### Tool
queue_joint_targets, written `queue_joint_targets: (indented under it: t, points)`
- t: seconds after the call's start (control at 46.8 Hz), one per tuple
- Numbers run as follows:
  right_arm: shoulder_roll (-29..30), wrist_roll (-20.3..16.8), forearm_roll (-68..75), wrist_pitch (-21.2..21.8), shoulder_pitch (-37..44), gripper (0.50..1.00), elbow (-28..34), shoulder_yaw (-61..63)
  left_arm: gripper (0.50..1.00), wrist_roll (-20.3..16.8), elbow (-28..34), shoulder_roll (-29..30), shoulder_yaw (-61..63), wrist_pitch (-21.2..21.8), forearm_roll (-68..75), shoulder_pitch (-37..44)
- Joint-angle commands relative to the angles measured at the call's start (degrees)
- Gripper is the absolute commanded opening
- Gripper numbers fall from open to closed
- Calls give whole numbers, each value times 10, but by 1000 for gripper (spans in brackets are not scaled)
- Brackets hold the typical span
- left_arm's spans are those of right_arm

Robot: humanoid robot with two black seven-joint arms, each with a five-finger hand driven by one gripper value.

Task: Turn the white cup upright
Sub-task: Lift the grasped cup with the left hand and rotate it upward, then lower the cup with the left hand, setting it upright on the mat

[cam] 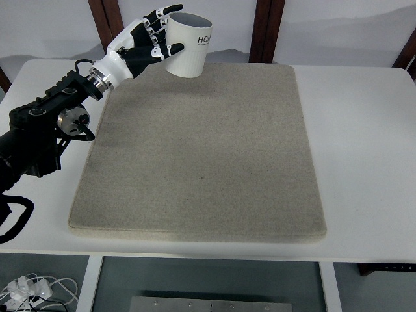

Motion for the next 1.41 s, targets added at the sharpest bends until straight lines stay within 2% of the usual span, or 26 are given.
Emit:
queue_joint_targets:
  t: [0.0, 0.214, 0.577, 0.705, 1.09, 1.389]
  points:
    - [0, 0, 0, 0, 0, 952, 0, 0, 500, 0, 8, -2, 5, 5, 1, 2]
    - [0, 0, 0, 0, 0, 952, 0, 0, 500, 0, 16, -4, 11, 13, 3, 8]
    - [0, 0, 0, 0, 0, 952, 0, 0, 500, 0, 16, -6, 19, 79, 58, 11]
    - [0, 0, 0, 0, 0, 952, 0, 0, 500, 0, 16, -6, 29, 91, 82, 11]
    - [0, 0, 0, 0, 0, 952, 0, 0, 500, 0, 7, -36, 38, 169, 145, 28]
    - [0, 0, 0, 0, 0, 952, 0, 0, 500, 0, 7, -44, 36, 178, 146, 37]
